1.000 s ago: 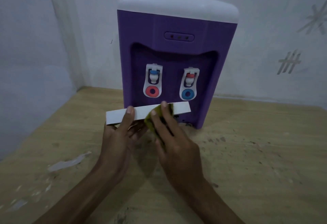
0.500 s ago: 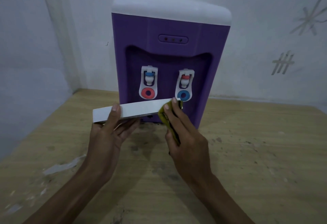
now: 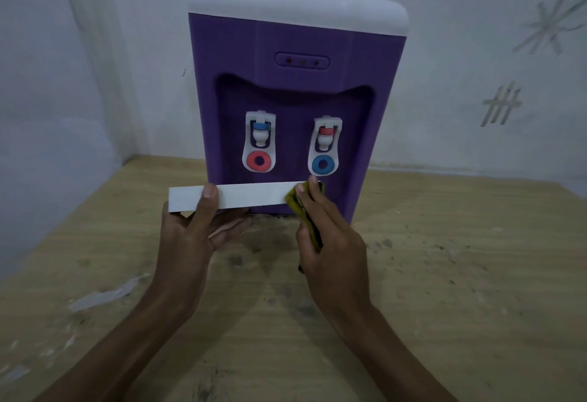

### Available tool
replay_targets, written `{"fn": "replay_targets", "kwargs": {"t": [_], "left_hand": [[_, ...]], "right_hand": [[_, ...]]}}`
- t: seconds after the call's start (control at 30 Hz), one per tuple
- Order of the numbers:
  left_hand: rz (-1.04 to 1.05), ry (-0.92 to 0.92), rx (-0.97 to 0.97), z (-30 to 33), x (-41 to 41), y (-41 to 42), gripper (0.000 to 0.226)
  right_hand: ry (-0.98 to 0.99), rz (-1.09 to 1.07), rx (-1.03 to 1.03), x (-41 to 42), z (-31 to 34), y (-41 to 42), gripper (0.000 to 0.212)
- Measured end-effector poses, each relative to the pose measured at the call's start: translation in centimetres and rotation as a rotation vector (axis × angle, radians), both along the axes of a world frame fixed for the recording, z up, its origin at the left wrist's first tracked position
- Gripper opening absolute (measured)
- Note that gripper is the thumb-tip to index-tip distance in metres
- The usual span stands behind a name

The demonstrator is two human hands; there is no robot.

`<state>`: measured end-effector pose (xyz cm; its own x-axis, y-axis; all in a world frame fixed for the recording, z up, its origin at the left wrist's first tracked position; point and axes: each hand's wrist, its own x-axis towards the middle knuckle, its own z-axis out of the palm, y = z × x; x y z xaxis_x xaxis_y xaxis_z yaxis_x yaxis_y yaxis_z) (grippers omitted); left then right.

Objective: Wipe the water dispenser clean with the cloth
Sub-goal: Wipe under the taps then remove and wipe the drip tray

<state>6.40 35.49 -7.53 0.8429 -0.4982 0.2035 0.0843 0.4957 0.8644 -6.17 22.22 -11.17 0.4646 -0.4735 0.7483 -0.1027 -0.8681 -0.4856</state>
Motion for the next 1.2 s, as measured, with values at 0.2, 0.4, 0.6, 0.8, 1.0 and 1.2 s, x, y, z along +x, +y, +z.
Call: {"fn": "replay_targets", "kwargs": {"t": [0.2,0.4,0.6,0.8,1.0,1.2], "left_hand": [[0.017,-0.014,-0.011,0.1,0.1,0.2,0.032],[-0.001,-0.051,-0.01,0.0,-0.5,0.1,0.031],[-0.014,0.006,-0.033,0.2,-0.2,0.3,0.031],[-0.037,-0.022,-0.044,0.1,-0.8,0.1,0.04],[0.011,-0.049,-0.014,0.5,-0.4,0.5,0.042],[0.041,-0.334,0.074,0.1,-1.8,0.7,0.037]], "right_hand": [[0.032,0.026,-0.053,-0.1,0.2,-0.1,0.061],[-0.063,-0.022,0.095,-0.7,0.2,-0.8,0.057],[0.019,0.015,-0.069,-0.2,0.1,0.8,0.063],[-0.053,-0.053,0.018,-0.4,0.4,-0.1,0.059],[-0.004,-0.015,-0.064,-0.2,0.6,0.0,0.053],[-0.12,-0.066,0.144,-0.7,0.9,-1.3,0.042]]}}
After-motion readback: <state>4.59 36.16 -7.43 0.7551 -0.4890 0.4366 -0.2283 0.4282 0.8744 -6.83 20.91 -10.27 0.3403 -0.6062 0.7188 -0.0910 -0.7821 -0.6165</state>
